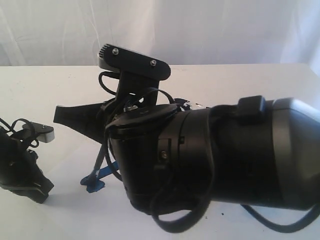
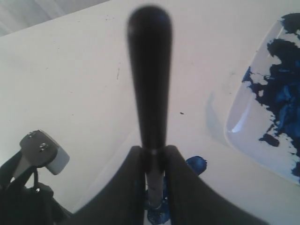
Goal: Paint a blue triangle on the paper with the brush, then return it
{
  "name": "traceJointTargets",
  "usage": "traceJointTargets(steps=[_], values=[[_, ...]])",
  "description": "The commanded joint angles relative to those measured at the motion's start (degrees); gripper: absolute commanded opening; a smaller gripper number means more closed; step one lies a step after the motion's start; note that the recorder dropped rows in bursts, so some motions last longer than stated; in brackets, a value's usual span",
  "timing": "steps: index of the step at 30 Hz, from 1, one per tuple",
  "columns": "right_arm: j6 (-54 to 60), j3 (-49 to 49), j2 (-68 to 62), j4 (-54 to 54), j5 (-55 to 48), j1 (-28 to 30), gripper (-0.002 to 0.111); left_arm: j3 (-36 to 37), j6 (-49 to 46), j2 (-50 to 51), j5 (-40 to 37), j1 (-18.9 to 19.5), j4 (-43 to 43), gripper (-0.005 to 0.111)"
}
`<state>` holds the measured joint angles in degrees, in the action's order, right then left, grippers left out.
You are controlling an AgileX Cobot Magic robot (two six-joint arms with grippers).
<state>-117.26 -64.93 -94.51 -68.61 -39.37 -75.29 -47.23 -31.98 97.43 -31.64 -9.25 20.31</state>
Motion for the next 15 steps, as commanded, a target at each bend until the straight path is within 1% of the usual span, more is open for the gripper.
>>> traceJointTargets(steps=[1, 7, 12, 15], values=[[3.16, -0.27, 0.15, 2.39, -4.35, -0.93, 0.0, -0.17, 0.0, 0.03, -1.13, -0.06, 0.85, 0.0], [4.4, -0.27, 0.67, 3.55, -9.67, -2.97, 0.0, -0.17, 0.0, 0.03, -1.13, -0.06, 0.85, 0.0], [8.1, -0.27, 1.06, 8.14, -12.08, -2.97, 0.0, -0.17, 0.0, 0.03, -1.36, -0.06, 0.94, 0.0], [8.48, -0.03, 1.43, 9.1, -12.46, -2.97, 0.0, -0.17, 0.0, 0.03, -1.36, -0.06, 0.94, 0.0]])
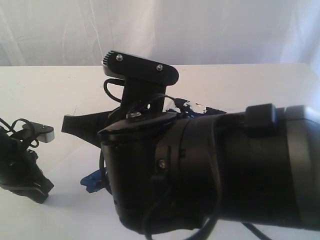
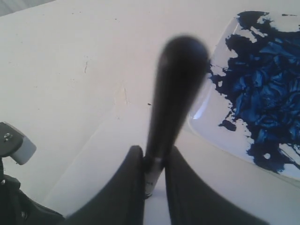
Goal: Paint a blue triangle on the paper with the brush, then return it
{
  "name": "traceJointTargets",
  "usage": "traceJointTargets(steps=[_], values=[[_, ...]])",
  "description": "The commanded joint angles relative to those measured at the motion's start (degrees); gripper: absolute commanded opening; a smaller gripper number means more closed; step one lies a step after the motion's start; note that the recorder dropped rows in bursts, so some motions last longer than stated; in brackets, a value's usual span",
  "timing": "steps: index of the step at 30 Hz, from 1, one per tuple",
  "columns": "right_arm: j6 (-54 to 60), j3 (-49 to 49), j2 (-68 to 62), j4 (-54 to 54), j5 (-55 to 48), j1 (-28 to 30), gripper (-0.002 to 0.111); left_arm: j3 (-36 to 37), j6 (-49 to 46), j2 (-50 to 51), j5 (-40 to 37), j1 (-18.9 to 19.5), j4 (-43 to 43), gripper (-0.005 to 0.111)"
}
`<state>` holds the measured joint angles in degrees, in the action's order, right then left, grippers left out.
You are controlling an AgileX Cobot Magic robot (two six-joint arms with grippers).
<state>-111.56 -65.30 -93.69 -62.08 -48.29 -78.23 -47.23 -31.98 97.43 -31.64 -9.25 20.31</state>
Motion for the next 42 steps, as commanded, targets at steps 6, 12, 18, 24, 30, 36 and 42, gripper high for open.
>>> traceJointTargets(steps=[6, 12, 18, 24, 30, 36, 42], values=[[3.73, 2.21, 2.82, 3.92, -6.01, -0.04, 0.0, -0.17, 0.0, 0.03, -1.46, -0.06, 0.94, 0.0], [3.89, 3.92, 5.15, 4.88, -8.67, -0.04, 0.0, -0.17, 0.0, 0.03, -1.46, -0.06, 0.94, 0.0], [3.89, 6.15, 7.66, 5.68, -10.39, -0.04, 0.0, -0.17, 0.0, 0.03, -1.46, -0.06, 0.94, 0.0], [3.89, 7.33, 9.94, 5.57, -12.45, -0.04, 0.0, -0.17, 0.0, 0.03, -1.46, -0.06, 0.94, 0.0], [3.37, 7.46, 11.37, 3.69, -12.28, -0.04, 0.0, -0.17, 0.0, 0.03, -1.46, -0.06, 0.94, 0.0], [-1.1, 7.46, 12.7, -6.56, -7.16, -0.04, 0.0, -0.17, 0.0, 0.03, -1.46, -0.06, 0.94, 0.0], [-8.86, 7.46, 12.42, -17.15, -3.83, -0.04, 0.0, -0.17, 0.0, 0.03, -1.57, -0.06, 0.94, 0.0]])
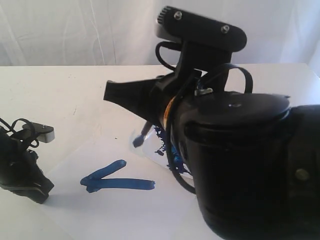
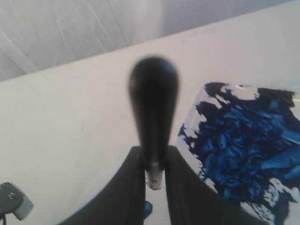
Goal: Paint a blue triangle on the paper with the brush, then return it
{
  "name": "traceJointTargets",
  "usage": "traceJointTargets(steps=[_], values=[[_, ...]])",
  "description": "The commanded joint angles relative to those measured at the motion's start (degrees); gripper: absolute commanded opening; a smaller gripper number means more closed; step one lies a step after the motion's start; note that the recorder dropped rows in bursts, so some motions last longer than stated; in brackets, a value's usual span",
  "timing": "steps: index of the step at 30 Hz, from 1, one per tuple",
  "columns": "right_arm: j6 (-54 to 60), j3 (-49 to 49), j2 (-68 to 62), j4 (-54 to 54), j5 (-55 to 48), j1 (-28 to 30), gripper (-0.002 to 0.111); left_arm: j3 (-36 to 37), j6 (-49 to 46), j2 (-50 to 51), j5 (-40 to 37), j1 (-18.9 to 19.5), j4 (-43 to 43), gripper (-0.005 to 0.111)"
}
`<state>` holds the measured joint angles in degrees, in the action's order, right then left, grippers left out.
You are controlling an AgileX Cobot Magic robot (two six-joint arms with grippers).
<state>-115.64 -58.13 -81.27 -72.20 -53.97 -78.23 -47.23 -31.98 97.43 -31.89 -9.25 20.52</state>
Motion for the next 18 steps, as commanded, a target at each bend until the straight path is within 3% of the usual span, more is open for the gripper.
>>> traceJointTargets(steps=[1, 18], values=[[-4.78, 0.18, -0.39, -7.78, 1.85, -0.04, 0.0, -0.17, 0.0, 0.03, -1.32, -0.06, 0.73, 0.0], [-4.78, -5.15, -9.04, -0.51, 0.15, 0.07, 0.0, -0.17, 0.0, 0.03, -1.18, -0.06, 0.9, 0.0]])
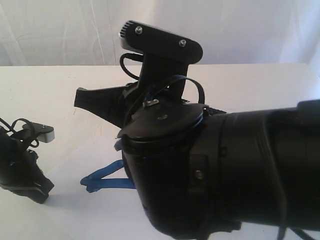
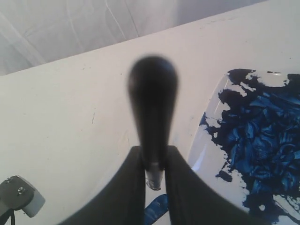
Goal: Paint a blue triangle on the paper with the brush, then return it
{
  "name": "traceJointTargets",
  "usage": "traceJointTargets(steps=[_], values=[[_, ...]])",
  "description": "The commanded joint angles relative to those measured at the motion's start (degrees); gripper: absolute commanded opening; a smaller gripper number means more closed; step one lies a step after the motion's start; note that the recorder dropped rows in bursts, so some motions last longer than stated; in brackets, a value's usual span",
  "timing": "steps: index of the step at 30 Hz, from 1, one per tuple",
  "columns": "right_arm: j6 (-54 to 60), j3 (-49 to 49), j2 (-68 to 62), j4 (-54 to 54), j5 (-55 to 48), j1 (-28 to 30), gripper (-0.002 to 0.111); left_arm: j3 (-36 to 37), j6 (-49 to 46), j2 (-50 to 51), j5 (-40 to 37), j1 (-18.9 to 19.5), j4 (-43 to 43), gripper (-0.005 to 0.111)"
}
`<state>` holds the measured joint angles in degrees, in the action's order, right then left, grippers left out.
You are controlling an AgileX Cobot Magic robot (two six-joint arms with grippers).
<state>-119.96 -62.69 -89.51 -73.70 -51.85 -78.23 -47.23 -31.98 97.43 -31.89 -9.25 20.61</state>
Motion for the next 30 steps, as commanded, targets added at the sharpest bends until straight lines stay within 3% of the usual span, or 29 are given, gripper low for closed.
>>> traceJointTargets(steps=[1, 30], values=[[-0.45, -0.59, -0.86, 1.58, -2.24, 0.07, 0.0, -0.17, 0.0, 0.03, -1.18, -0.06, 0.8, 0.0], [-0.45, -0.59, -4.37, -0.35, -1.21, 0.07, 0.0, -0.17, 0.0, 0.03, -1.54, -0.06, 0.92, 0.0]])
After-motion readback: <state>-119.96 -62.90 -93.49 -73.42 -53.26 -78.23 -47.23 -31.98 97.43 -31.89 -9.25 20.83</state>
